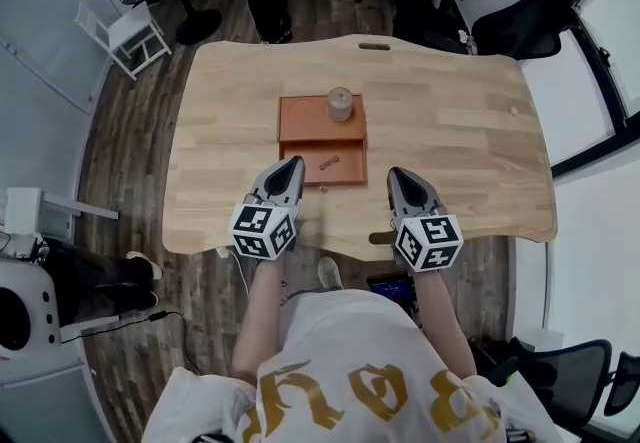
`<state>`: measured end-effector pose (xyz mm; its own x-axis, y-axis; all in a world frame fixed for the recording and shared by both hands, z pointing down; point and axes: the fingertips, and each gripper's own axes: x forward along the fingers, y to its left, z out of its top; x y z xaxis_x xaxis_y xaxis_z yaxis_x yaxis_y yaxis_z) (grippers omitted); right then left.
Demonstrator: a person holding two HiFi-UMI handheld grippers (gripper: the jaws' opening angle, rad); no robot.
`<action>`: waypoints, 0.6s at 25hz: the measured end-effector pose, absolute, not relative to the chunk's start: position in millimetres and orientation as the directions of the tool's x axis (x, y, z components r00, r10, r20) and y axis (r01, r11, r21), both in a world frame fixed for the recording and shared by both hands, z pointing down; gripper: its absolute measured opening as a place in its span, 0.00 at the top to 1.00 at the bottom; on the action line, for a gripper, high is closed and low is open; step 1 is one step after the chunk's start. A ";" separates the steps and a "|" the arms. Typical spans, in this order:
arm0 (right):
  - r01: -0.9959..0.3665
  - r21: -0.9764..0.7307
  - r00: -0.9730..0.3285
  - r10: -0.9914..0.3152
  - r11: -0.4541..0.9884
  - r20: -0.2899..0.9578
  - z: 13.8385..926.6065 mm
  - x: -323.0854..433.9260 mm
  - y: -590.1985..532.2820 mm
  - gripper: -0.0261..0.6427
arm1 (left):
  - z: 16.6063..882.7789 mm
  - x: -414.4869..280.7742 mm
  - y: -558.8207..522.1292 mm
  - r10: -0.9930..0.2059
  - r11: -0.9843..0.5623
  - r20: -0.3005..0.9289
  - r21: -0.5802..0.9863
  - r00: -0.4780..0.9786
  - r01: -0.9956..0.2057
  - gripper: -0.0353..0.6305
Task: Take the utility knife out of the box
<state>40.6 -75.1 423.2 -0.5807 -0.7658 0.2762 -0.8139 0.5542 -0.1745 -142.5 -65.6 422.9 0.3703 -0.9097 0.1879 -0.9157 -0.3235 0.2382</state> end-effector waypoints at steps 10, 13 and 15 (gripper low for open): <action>-0.832 -0.163 -0.555 -0.780 0.531 0.289 425.0 32.4 -96.7 0.94 | 416.1 -147.7 -99.1 -0.897 -0.354 0.139 0.342 0.419 -0.871 0.93; -0.831 -0.158 -0.556 -0.778 0.534 0.292 425.5 31.2 -103.6 0.94 | 415.8 -145.5 -104.9 -0.895 -0.362 0.133 0.340 0.426 -0.868 0.93; -0.829 -0.159 -0.557 -0.774 0.536 0.300 429.5 30.5 -109.1 0.94 | 417.9 -145.6 -109.2 -0.896 -0.361 0.137 0.333 0.423 -0.871 0.93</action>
